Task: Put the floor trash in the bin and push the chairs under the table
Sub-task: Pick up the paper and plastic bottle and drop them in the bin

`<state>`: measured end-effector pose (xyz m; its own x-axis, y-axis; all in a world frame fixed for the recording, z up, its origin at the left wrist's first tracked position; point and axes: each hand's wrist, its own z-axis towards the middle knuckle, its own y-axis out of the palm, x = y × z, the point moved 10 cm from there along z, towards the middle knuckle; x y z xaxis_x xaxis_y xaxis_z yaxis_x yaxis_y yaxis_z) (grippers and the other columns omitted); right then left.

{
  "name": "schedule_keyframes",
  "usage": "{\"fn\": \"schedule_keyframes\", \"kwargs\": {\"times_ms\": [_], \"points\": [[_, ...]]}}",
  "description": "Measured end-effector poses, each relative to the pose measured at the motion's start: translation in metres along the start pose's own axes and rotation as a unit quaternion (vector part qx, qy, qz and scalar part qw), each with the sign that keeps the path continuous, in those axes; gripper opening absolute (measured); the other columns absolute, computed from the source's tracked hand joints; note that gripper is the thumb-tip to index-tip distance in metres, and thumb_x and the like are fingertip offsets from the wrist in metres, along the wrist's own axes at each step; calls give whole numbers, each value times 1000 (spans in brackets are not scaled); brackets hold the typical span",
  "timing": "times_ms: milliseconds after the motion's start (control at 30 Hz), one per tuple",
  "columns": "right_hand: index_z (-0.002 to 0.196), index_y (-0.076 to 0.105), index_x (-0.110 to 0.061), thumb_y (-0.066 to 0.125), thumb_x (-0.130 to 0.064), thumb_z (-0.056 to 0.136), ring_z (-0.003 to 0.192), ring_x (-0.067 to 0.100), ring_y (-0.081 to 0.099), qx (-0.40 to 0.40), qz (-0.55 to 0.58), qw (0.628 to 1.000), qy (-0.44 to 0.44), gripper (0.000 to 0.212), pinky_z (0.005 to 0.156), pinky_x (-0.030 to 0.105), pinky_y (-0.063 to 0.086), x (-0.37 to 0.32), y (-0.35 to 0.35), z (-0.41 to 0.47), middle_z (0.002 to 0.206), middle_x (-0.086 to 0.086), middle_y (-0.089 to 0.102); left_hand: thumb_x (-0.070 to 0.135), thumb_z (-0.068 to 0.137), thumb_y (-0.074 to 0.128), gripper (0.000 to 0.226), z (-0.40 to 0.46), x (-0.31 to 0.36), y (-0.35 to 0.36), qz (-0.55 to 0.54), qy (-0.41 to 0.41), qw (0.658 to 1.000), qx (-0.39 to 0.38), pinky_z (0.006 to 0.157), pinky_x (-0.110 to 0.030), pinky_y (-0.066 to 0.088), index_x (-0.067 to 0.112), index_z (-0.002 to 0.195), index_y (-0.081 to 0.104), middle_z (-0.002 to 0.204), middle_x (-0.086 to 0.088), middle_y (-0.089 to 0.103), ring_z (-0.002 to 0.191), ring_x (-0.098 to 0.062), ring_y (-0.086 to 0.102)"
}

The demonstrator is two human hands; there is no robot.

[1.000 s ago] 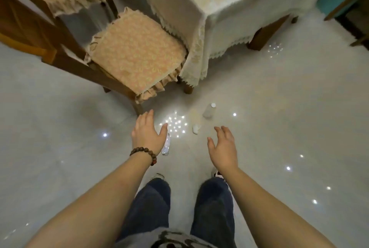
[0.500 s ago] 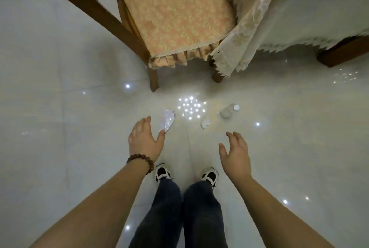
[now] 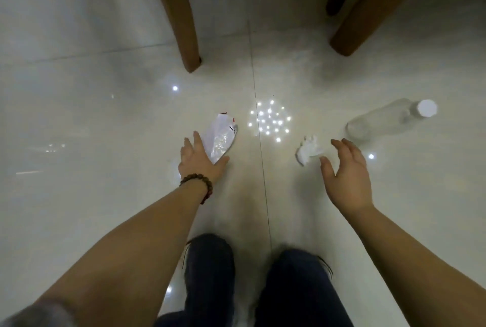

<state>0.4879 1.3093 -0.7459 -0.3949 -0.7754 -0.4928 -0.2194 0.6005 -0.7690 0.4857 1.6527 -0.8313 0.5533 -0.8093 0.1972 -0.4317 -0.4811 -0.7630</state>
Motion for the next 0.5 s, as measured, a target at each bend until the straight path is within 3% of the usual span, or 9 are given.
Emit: {"fn": "schedule_keyframes", "kwargs": {"times_ms": [100,167,267,500], "points": [[137,45,-10,54,-22,93,138,26,29,15,-3,1000,-14,47,110,32,24,18,20,17,148,14,36,51,82,66,101,32,-7,34,-4,8,1000,-14,117,-43,20,14,152,4,160,-14,8,147,-28,7],[137,45,-11,54,-23,92,137,26,30,17,-8,1000,-14,47,109,32,25,28,26,23,148,13,37,29,88,63,75,38,-3,39,-6,25,999,20,113,-42,28,8,148,24,154,-18,24,143,-31,18],[138,43,-13,53,-24,93,138,25,28,8,-18,1000,-4,47,109,34,26,39,26,22,149,11,34,1,85,48,42,30,8,32,-34,49,995,86,93,-42,40,4,128,51,129,-21,49,119,-37,41],[139,43,-15,52,-27,94,139,22,27,22,9,999,24,47,110,30,23,49,-4,-5,150,9,34,8,87,54,44,-25,122,45,-112,181,976,36,81,-28,36,9,130,48,117,-14,50,109,-29,47]]}}
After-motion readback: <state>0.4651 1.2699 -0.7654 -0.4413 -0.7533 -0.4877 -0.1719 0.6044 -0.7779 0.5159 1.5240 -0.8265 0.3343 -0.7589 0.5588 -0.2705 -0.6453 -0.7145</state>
